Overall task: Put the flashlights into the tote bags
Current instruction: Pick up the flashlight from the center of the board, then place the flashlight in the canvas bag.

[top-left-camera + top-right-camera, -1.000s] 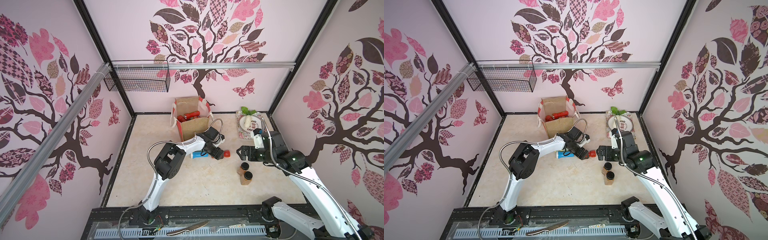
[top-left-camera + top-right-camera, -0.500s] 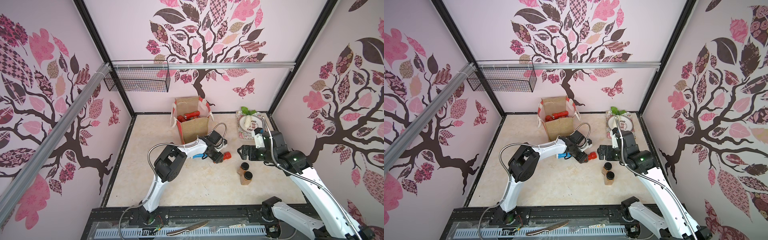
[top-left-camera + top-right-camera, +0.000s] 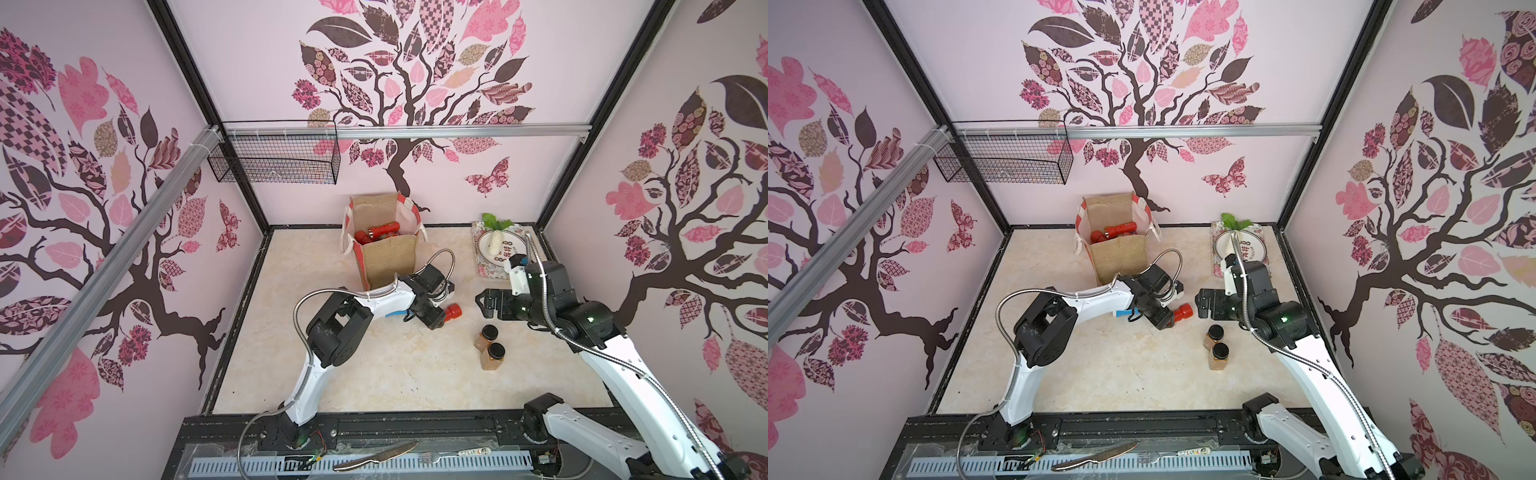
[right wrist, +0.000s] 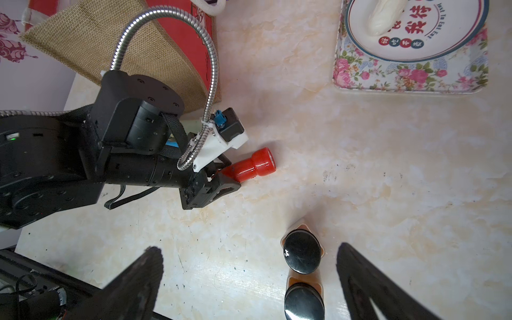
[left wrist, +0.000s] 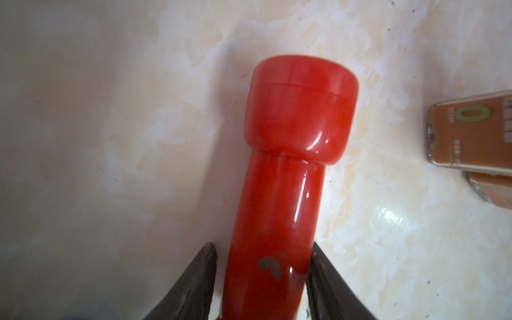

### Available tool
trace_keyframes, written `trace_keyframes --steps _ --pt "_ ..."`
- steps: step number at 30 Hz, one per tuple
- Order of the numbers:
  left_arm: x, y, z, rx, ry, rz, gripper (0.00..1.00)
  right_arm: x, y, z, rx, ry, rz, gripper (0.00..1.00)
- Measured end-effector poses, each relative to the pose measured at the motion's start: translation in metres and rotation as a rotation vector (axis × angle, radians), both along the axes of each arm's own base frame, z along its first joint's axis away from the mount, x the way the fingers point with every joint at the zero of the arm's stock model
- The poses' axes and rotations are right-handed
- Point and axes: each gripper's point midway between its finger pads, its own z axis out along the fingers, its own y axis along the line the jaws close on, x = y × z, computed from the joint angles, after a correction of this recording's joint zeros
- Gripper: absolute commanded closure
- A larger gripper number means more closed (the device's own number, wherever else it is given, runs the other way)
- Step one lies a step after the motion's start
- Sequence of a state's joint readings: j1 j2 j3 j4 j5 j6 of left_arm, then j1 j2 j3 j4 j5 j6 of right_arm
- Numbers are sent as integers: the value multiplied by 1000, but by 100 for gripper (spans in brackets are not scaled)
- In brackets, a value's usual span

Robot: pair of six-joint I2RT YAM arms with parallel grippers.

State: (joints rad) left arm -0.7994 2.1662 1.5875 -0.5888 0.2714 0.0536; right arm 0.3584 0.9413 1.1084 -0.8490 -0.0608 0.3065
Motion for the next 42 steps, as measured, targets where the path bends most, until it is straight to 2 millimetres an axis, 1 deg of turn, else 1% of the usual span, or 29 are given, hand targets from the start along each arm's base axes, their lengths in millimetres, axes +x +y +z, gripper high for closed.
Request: trace_keyframes --steps 5,10,12,14,15,18,22,25,27,32,36,39,42 --pt "-3 1 1 -5 10 7 75 0 -2 1 -8 -9 -4 0" --pt "-14 7 2 -4 46 36 88 0 -4 8 -16 -33 -6 0" --pt "-17 7 7 -14 60 51 92 1 -4 11 -14 -44 -7 0" --pt "-19 6 20 -37 63 73 93 2 -5 13 -14 -54 -10 0" --pt "-20 5 30 -55 58 83 94 3 -5 15 -14 -60 -11 0" --pt "-20 3 72 -132 32 131 97 7 -4 19 -14 -72 -14 0" --pt "-24 7 131 -247 -12 187 100 16 -1 29 -5 -100 -17 0" --pt "-31 15 157 -298 -30 217 100 24 2 33 -1 -110 -17 0" --pt "-34 21 166 -309 -41 234 100 30 4 34 0 -110 -17 0" --pt "-40 37 179 -296 -63 262 100 46 13 34 20 -114 -15 0" --pt "-42 54 191 -284 -82 290 100 54 17 34 30 -125 -13 0" --pt "-37 71 199 -277 -87 328 100 58 19 34 35 -127 -7 0" --pt "-27 89 203 -264 -89 384 100 61 23 37 43 -133 7 0"
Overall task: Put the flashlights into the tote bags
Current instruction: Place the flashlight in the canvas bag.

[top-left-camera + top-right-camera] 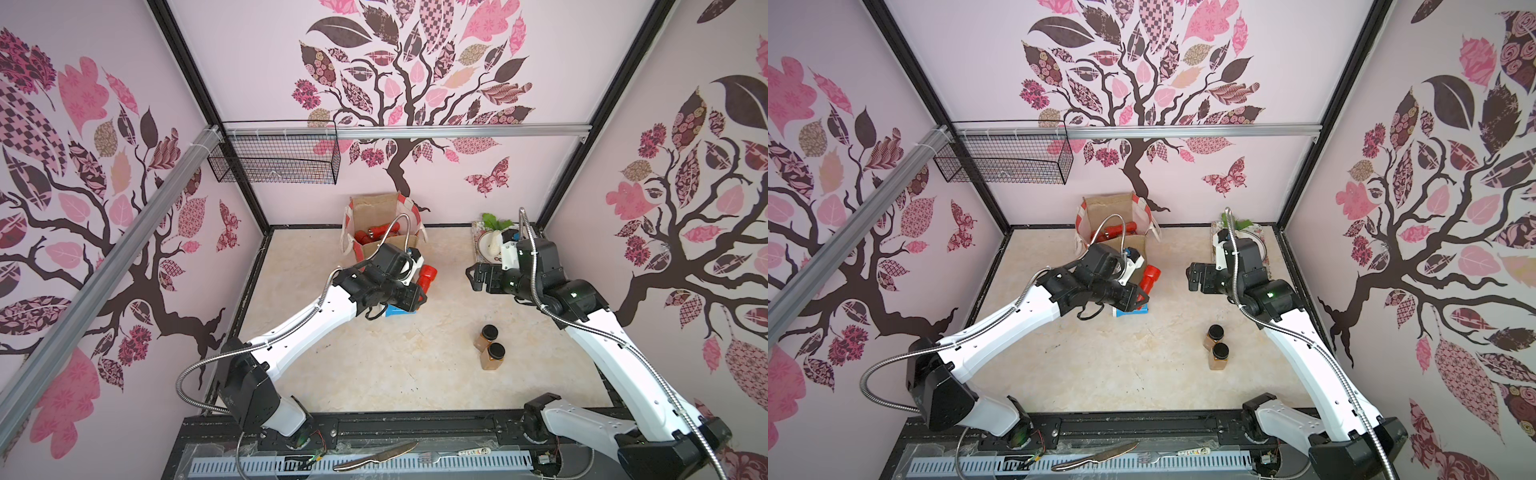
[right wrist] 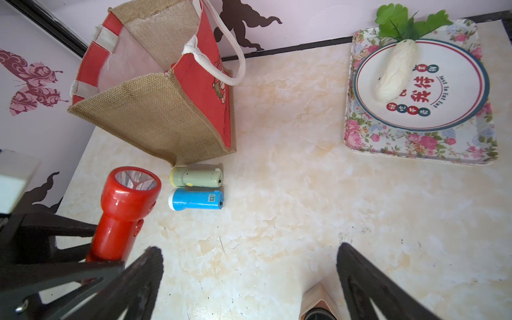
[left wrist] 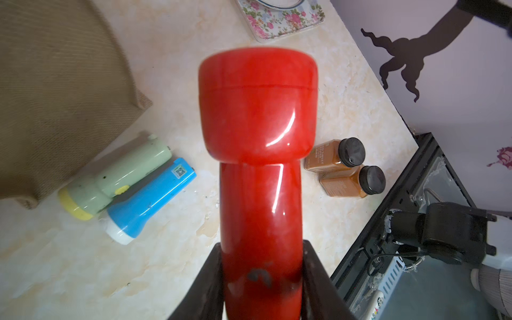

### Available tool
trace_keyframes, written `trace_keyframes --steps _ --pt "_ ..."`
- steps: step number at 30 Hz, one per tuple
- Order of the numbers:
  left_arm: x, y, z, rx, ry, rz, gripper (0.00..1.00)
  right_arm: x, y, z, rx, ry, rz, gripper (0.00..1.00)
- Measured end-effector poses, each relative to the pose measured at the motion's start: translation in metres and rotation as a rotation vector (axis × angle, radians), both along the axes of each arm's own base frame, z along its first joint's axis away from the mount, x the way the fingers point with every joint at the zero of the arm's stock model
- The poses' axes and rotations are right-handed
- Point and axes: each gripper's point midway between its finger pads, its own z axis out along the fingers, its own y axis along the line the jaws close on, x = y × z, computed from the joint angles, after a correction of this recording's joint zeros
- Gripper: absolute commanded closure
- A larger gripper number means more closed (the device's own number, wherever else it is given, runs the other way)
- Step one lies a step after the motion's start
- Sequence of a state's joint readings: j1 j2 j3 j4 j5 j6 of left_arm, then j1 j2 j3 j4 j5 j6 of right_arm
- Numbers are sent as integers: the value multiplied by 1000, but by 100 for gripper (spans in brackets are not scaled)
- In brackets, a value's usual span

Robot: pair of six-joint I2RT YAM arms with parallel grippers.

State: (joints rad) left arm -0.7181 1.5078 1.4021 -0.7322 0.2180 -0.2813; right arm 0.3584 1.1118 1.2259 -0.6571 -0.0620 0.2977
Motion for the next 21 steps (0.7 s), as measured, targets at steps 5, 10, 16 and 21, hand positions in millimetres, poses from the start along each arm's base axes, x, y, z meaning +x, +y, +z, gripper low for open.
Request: trace_keyframes --steps 5,10,16,21 --pt "16 22 29 35 -42 64 100 7 11 8 -12 -30 68 0" --pt "29 27 92 28 -149 95 100 11 21 17 -7 -72 133 0" --pt "41 32 135 21 -217 141 100 8 30 22 0 -112 205 0" --pt "52 36 138 33 -218 176 100 -1 35 16 9 -120 257 0"
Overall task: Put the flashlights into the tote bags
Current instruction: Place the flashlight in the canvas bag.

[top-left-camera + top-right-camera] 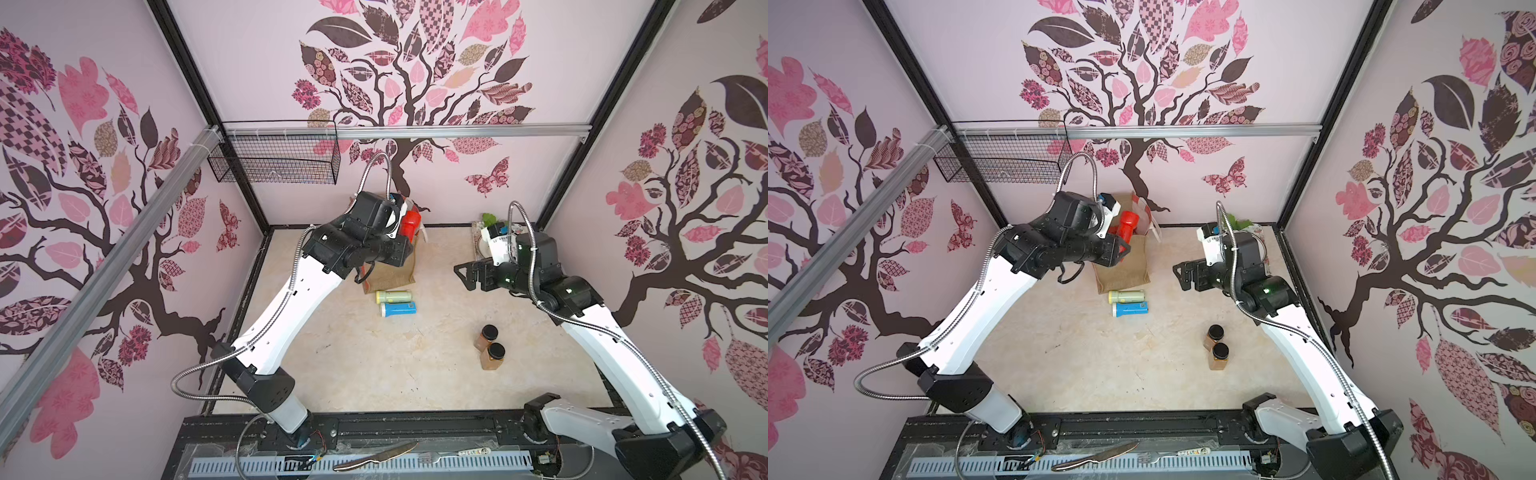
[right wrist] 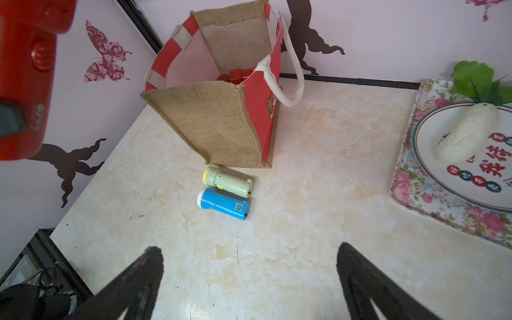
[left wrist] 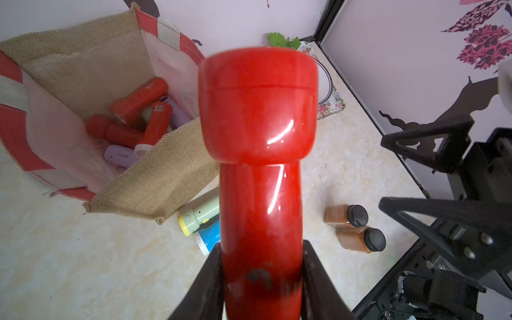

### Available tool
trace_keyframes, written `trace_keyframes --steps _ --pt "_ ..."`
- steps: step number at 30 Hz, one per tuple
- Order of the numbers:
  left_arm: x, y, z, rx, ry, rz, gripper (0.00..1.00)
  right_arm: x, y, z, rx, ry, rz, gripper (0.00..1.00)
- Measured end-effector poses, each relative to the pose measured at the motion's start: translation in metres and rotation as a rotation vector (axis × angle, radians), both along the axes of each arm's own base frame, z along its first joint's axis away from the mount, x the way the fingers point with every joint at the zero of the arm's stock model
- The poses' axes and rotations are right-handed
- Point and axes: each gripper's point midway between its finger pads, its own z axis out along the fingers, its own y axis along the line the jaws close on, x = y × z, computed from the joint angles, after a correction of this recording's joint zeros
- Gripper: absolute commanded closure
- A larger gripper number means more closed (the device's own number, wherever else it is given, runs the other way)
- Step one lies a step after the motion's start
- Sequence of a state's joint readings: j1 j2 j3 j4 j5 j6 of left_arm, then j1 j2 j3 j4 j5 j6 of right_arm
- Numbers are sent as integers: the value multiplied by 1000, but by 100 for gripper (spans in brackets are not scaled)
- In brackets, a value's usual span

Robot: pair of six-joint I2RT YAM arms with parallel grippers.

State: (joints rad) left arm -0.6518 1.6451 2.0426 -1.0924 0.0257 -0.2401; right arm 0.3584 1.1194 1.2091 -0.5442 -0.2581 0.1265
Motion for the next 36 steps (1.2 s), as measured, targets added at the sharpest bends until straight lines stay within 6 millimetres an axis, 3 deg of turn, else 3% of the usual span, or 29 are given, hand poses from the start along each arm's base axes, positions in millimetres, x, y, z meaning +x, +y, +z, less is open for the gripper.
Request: trace_keyframes --steps 6,13,19,25,30,36 --pt "27 21 -1 -28 13 89 100 -8 7 3 29 -29 56 0" --pt "78 49 1 -92 3 195 100 -8 10 8 39 -53 78 0" --pt "121 45 -12 -105 -4 223 100 -6 7 8 33 -54 55 0" --pt "171 48 -45 -95 -1 284 100 -3 4 7 25 -56 33 0" --pt "208 61 -84 -72 19 339 100 -2 6 12 33 -75 38 0" --pt "233 74 -136 -33 81 391 100 -2 15 19 45 -113 80 0"
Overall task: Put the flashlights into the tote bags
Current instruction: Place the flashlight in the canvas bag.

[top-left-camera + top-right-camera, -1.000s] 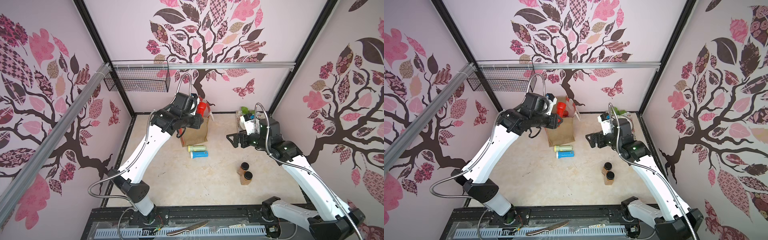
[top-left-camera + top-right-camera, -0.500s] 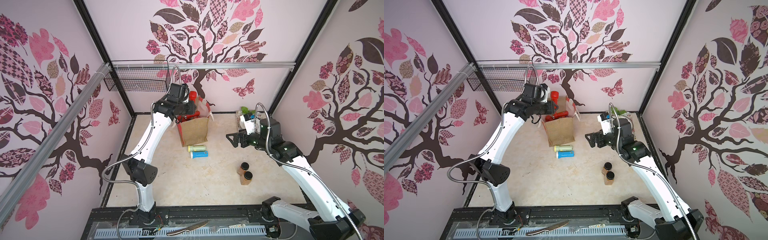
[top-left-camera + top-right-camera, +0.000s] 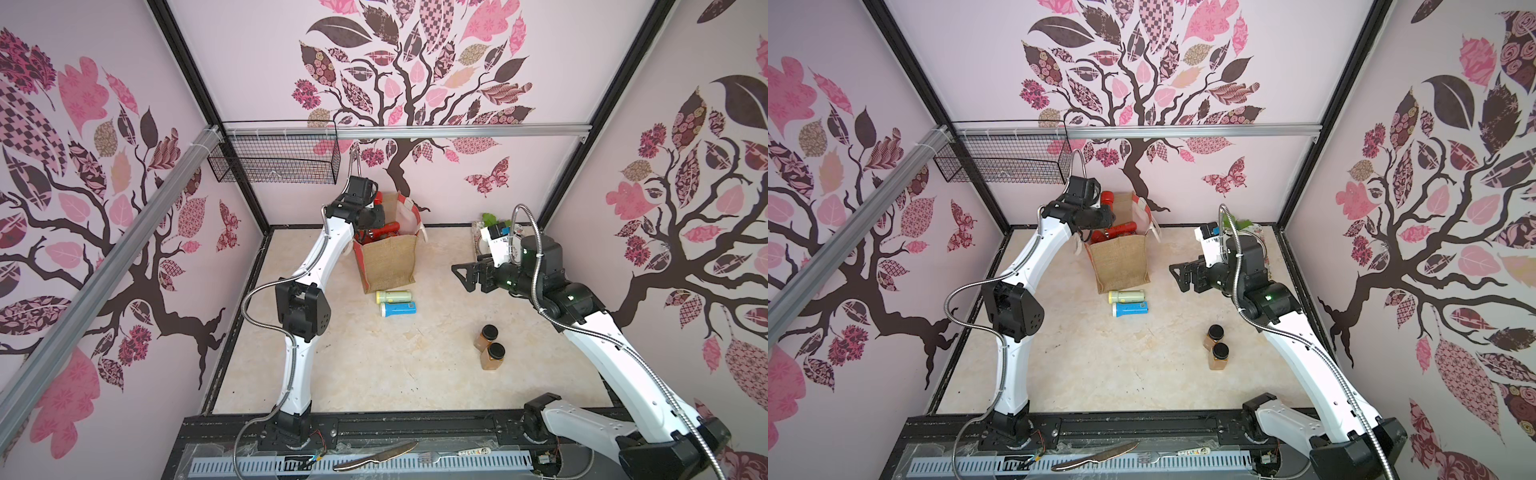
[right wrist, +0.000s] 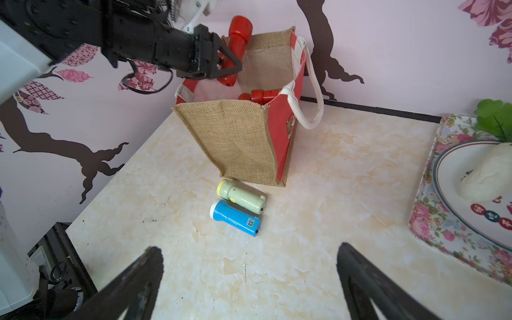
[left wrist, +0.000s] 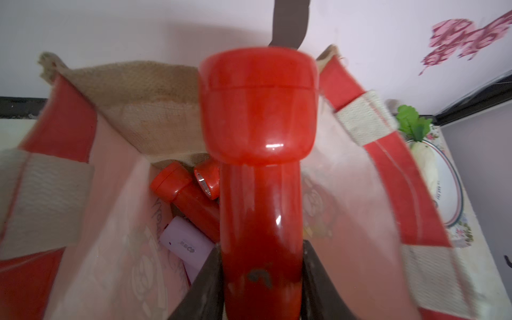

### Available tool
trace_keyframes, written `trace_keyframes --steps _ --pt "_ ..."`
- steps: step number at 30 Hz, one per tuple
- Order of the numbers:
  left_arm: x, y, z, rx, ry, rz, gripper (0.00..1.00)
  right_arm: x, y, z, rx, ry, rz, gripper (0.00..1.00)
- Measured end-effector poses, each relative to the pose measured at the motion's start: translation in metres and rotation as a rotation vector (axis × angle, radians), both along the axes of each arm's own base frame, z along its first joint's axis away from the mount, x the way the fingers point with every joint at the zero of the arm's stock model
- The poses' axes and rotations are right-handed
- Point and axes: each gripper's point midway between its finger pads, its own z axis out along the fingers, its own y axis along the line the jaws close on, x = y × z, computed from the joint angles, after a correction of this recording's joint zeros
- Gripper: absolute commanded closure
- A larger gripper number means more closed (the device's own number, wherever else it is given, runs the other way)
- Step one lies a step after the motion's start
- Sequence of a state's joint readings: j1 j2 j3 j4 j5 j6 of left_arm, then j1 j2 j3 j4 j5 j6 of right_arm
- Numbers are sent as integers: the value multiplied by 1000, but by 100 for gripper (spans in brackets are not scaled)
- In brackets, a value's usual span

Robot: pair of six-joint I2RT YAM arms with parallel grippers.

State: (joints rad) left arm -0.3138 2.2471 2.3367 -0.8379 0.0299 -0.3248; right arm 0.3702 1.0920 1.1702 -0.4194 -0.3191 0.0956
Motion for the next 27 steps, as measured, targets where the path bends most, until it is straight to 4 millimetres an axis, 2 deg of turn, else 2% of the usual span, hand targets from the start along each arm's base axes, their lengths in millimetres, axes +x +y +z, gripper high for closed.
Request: trace_keyframes --steps 6,11,23,27 --pt "10 1 -34 32 40 17 100 -5 15 2 -2 -20 55 0" --pt "13 4 -42 49 45 31 99 -8 20 1 -9 -24 75 0" --pt "17 3 -36 43 11 34 32 -8 21 1 -11 -25 75 0" --pt "10 5 -22 24 -5 43 18 -7 20 1 -13 -26 69 0"
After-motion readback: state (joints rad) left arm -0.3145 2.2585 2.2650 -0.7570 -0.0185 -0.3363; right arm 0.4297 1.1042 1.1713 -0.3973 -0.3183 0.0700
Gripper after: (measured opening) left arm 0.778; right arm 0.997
